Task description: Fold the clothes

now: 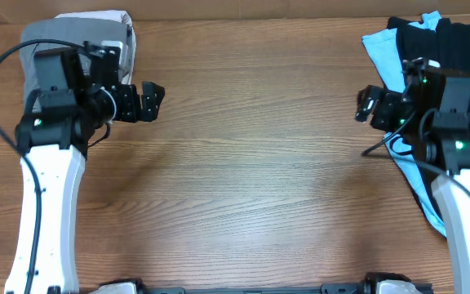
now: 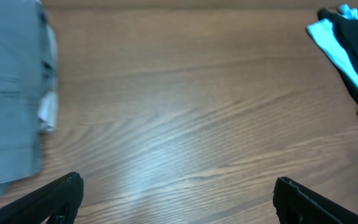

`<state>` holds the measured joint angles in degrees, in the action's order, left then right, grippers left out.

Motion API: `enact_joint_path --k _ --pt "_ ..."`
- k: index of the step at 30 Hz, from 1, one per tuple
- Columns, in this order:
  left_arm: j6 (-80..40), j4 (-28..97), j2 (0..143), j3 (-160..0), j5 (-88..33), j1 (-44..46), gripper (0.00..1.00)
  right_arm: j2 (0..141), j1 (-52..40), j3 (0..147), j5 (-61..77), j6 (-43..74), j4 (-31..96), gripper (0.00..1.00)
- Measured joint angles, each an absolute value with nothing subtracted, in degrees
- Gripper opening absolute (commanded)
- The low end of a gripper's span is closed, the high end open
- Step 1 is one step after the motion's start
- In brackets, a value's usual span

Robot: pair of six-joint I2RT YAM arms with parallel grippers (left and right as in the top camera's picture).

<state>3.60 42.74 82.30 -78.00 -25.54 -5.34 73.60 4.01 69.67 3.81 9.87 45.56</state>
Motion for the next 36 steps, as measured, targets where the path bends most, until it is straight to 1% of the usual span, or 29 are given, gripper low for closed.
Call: enact_joint_path --k 6,10,15,25,27,31,34,36 --pt "3.6 42.5 85.4 -78.0 -27.5 -5.3 0.99 79.7 15.9 69.7 1.5 12.0 45.9 1.00" --pt "3.6 41.8 86.2 -78.0 -27.7 -5.3 0.95 85.0 22.9 69.7 0.8 12.3 46.0 0.98" --pt "3.6 41.6 86.5 -78.0 -27.3 -5.3 0.94 91.4 27.6 69.7 0.6 11.7 45.9 0.98" --pt "3.6 40.6 86.5 -78.0 -22.4 -5.3 0.93 96.5 32.6 69.7 0.6 8.1 44.2 0.98" --pt "3.6 40.4 86.5 -78.0 -22.0 -5.3 0.93 97.9 33.0 69.7 0.5 7.4 43.7 0.95" --pt "3.6 40.3 86.5 -78.0 -21.4 -5.3 0.91 101.1 33.1 69.7 0.5 6.6 43.5 0.81" --pt "3.6 40.3 86.5 -78.0 -21.0 -5.3 0.88 103.0 33.0 69.7 0.4 6.1 43.2 0.74" --pt "3.6 40.2 86.5 -78.0 -20.9 -5.3 0.89 103.5 33.0 69.7 0.4 5.9 42.3 0.70"
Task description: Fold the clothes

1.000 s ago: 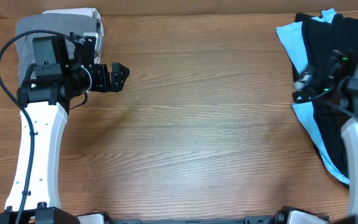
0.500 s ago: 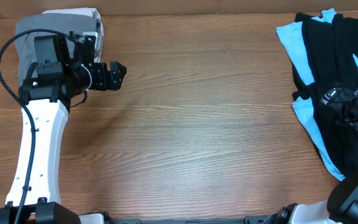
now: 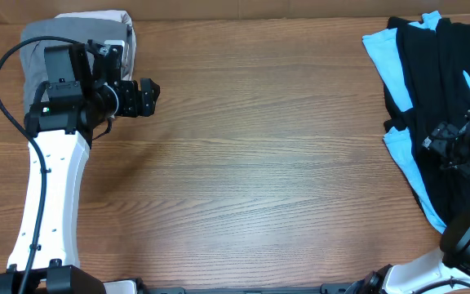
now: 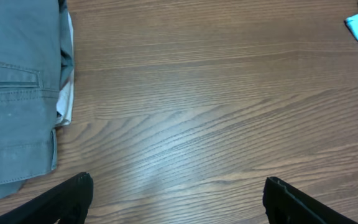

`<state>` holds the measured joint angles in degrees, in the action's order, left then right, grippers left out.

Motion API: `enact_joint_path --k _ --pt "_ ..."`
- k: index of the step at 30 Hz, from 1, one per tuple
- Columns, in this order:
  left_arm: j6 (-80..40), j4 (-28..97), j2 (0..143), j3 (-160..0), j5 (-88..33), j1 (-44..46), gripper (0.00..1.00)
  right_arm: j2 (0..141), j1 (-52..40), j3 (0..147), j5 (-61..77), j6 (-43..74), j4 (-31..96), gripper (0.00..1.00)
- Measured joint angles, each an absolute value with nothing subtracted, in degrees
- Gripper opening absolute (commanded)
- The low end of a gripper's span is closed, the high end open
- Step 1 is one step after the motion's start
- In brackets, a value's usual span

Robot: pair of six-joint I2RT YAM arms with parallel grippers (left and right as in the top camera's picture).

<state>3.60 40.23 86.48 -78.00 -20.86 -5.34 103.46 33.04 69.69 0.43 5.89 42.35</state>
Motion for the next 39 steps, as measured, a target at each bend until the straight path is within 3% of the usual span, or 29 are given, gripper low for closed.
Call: enact_joint_path --k 10,14,16,17,20,22,24,34,39 --pt "3.6 40.2 86.5 -78.0 -20.8 -5.3 0.90 103.5 33.0 65.1 -0.5 5.9 35.6 0.63" --pt "3.6 40.2 86.5 -78.0 -20.7 -5.3 0.88 103.5 33.0 63.5 -0.9 5.9 35.2 0.31" --pt "3.6 39.7 86.5 -78.0 -20.7 -5.3 0.80 103.5 33.0 63.5 -1.1 5.8 35.1 0.09" --pt "3.5 39.4 86.5 -78.0 -20.7 -5.3 0.72 103.5 33.0 63.4 -1.2 6.2 34.9 0.04" --pt "3.7 39.0 86.5 -78.0 -20.7 -5.3 0.48 103.5 33.0 63.4 -1.5 7.3 34.7 0.04" --pt "4.3 38.6 86.5 -78.0 -20.7 -5.3 0.19 103.5 33.0 63.4 -1.5 7.7 35.2 0.04" --pt "4.3 37.6 86.5 -78.0 -20.7 -5.3 0.04 103.5 33.0 63.8 -1.4 8.0 36.6 0.04" --pt "3.0 32.7 86.5 -78.5 -20.7 -5.3 0.04 98.4 32.5 78.9 5.8 8.8 55.3 0.04" --pt "2.0 32.2 86.5 -80.6 -20.7 -5.3 0.04 94.2 26.3 89.8 8.1 8.7 64.7 0.04"
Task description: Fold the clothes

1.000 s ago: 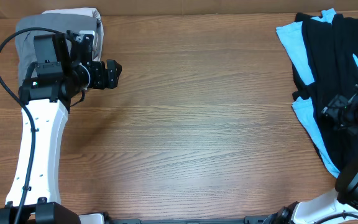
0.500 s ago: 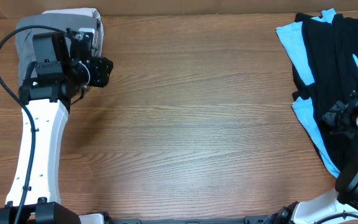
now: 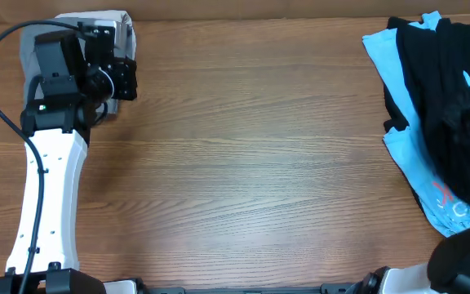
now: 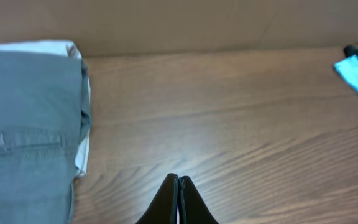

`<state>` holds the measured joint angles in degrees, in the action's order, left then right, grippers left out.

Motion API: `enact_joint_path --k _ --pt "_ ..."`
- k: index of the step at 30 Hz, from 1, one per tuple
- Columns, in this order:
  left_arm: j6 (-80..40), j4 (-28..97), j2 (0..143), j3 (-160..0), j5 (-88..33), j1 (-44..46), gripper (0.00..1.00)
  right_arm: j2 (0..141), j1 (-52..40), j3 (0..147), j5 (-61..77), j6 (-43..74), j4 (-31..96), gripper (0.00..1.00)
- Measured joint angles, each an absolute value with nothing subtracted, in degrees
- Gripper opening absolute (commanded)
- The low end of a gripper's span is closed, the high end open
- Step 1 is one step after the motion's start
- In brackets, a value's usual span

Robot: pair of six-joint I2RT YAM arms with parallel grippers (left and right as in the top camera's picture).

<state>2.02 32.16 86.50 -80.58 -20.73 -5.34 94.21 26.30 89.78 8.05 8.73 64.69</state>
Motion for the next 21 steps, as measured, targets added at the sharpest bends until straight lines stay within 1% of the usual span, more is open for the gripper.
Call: enact_joint_path --k 4,7,10,12,16,18,21 --pt "1.8 32.1 86.5 -82.4 -20.7 -5.4 0.04 92.8 16.6 94.0 8.8 8.8 67.8 0.04" --pt "1.4 32.6 86.5 -83.7 -20.7 -6.1 0.04 92.9 6.3 94.6 9.1 9.3 67.7 0.04" --pt "0.6 32.8 86.5 -84.4 -20.7 -7.8 0.04 93.0 -2.9 94.6 9.1 10.8 66.4 0.04" --pt "-0.4 33.6 86.5 -84.5 -20.7 -10.3 0.04 93.2 -13.0 94.6 9.4 12.5 64.0 0.04" --pt "-1.0 35.7 86.5 -84.6 -20.2 -12.6 0.04 94.3 -25.0 94.6 9.2 15.2 60.4 0.04" --pt "-1.2 36.8 86.5 -84.6 -19.4 -13.2 0.04 95.2 -29.1 94.6 9.2 15.9 59.8 0.04" --pt "-1.2 38.0 86.5 -84.6 -18.1 -13.4 0.04 97.8 -37.6 94.6 9.7 16.8 59.6 0.04"
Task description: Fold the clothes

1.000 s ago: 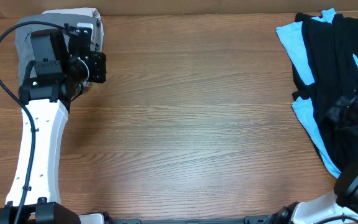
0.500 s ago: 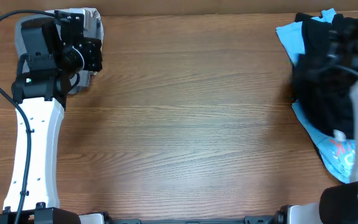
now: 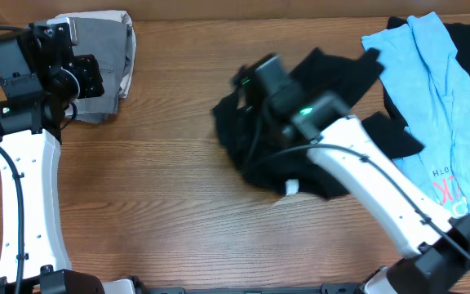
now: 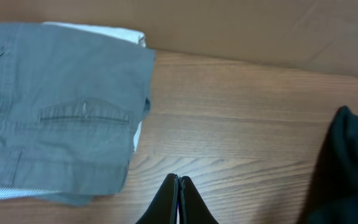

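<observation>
A black garment [image 3: 247, 151] lies crumpled at the table's middle, with a white tag at its near edge; its dark edge also shows in the left wrist view [image 4: 347, 168]. My right gripper [image 3: 247, 86], blurred, sits at the garment's top left with the cloth bunched up to it, the fingers hidden in black fabric. Folded grey trousers [image 3: 108, 41] lie at the far left [image 4: 61, 106]. My left gripper [image 4: 179, 179] is shut on nothing, just right of the trousers [image 3: 88, 77].
A light blue shirt [image 3: 431, 73] is spread at the right, with more black cloth beyond it at the far right corner. A white layer shows under the trousers. A brown wall runs along the table's far edge [image 4: 260, 59].
My right arm, then at the right-hand pile, now reaches to the middle with the black garment there. The blue shirt lies uncovered. My left gripper has shifted further left, still shut.
Both grippers stood over bare wood, the left one open beside the trousers. Then the right gripper was down on the black and blue pile. The left gripper then shut and drew back. Now the black garment lies at the middle.
</observation>
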`<state>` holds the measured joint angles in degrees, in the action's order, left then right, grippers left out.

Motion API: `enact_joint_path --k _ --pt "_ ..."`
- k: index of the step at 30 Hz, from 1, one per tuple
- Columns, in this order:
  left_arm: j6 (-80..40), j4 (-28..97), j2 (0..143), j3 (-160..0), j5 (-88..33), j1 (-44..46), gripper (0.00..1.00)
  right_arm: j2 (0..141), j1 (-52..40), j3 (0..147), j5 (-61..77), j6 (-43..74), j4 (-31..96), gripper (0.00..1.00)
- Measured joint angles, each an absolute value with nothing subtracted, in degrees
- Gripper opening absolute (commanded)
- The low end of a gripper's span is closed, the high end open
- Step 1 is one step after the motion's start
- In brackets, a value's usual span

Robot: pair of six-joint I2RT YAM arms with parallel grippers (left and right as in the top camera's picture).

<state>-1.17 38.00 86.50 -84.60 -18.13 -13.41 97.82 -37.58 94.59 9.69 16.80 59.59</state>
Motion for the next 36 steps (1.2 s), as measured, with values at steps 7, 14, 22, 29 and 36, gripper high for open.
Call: enact_joint_path --k 7,14,22,29,36 --pt "-1.1 39.2 86.5 -84.6 -16.7 -13.4 0.05 100.7 -43.2 94.6 10.3 18.2 59.5 0.64" --pt "-0.8 41.6 86.5 -84.6 -16.9 -12.6 0.04 99.2 -34.6 95.0 8.9 20.1 63.5 0.88" --pt "5.6 45.1 92.5 -84.8 -17.1 -3.0 0.17 97.1 -12.9 95.5 6.6 16.8 68.3 0.89" --pt "8.1 31.5 105.1 -84.9 -17.1 6.0 0.25 100.8 -6.5 95.5 6.4 14.3 67.5 0.89" --pt "11.0 22.3 117.8 -90.8 -15.0 17.3 0.36 102.9 -3.7 95.5 6.4 13.9 67.8 0.89"
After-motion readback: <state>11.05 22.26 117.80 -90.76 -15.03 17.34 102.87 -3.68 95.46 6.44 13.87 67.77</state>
